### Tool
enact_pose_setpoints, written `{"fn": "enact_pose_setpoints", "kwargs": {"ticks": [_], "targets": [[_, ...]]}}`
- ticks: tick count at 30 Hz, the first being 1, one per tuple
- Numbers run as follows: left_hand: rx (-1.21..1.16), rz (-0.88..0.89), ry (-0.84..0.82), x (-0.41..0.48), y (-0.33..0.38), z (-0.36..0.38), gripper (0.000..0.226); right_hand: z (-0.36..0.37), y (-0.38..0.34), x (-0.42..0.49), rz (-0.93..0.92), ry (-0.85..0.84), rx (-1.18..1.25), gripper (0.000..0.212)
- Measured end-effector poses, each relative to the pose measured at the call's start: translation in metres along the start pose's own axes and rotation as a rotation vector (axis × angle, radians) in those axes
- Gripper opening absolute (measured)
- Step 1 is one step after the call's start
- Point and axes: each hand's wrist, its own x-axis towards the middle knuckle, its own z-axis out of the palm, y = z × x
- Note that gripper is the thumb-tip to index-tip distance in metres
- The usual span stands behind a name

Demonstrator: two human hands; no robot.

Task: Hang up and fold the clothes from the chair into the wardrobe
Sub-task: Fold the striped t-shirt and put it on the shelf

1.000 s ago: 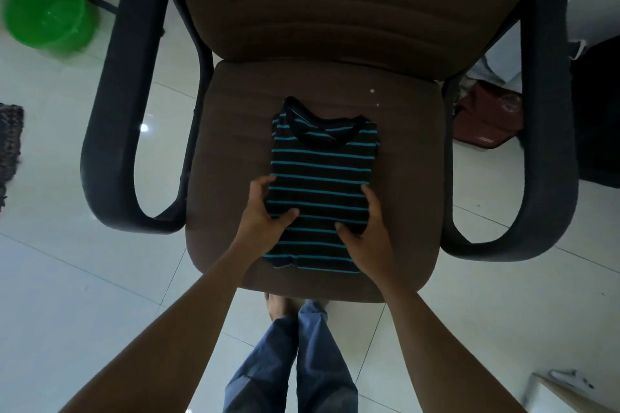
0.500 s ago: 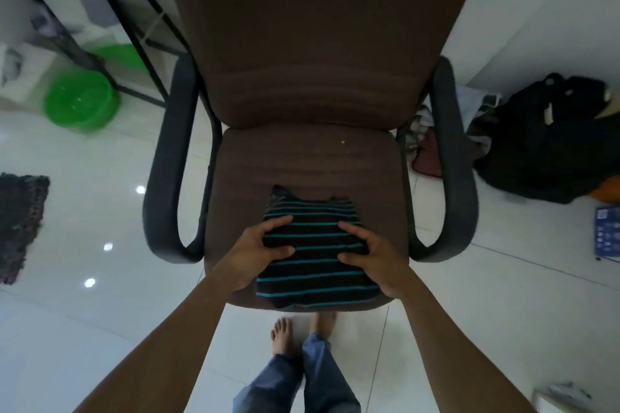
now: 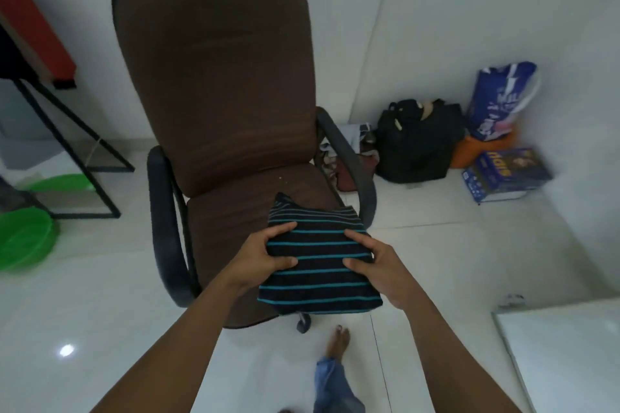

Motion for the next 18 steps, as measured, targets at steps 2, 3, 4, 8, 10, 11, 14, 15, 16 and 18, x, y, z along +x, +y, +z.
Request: {"fn": "enact_pose_setpoints", "kwargs": {"ticks": [2,3,4,8,10,11,14,15,16,18], "targets": [[0.054,0.012,-0.086,-0.014,0.0,0.019,0.07,-0.002,0.015,-0.045,-0.017,0.085,0.037,0.063],[0.075,0.017,-0.131,-0.021,0.001,0.031,0.071,-0.005,0.024,-0.068,-0.017,0.127,0.057,0.067],[0.1,0.02,-0.176,-0.028,0.002,0.046,0.073,-0.008,0.033,-0.091,-0.007,0.168,0.078,0.07],[0.145,0.059,-0.367,-0.058,0.006,0.116,0.074,-0.025,0.072,-0.19,0.051,0.355,0.179,0.071],[0.191,0.068,-0.479,-0.073,0.006,0.157,0.074,-0.032,0.091,-0.244,0.054,0.461,0.215,0.071],[0.216,0.075,-0.534,-0.082,0.005,0.179,0.073,-0.035,0.1,-0.271,0.059,0.522,0.23,0.07],[0.315,0.116,-0.68,-0.11,0.001,0.247,0.073,-0.038,0.129,-0.356,0.075,0.691,0.282,0.07],[0.356,0.135,-0.727,-0.122,-0.002,0.271,0.074,-0.038,0.14,-0.385,0.082,0.741,0.297,0.07],[0.395,0.155,-0.773,-0.135,-0.005,0.297,0.075,-0.038,0.152,-0.415,0.088,0.792,0.31,0.07],[0.459,0.195,-0.866,-0.167,-0.014,0.35,0.075,-0.036,0.179,-0.476,0.095,0.903,0.338,0.069]]}}
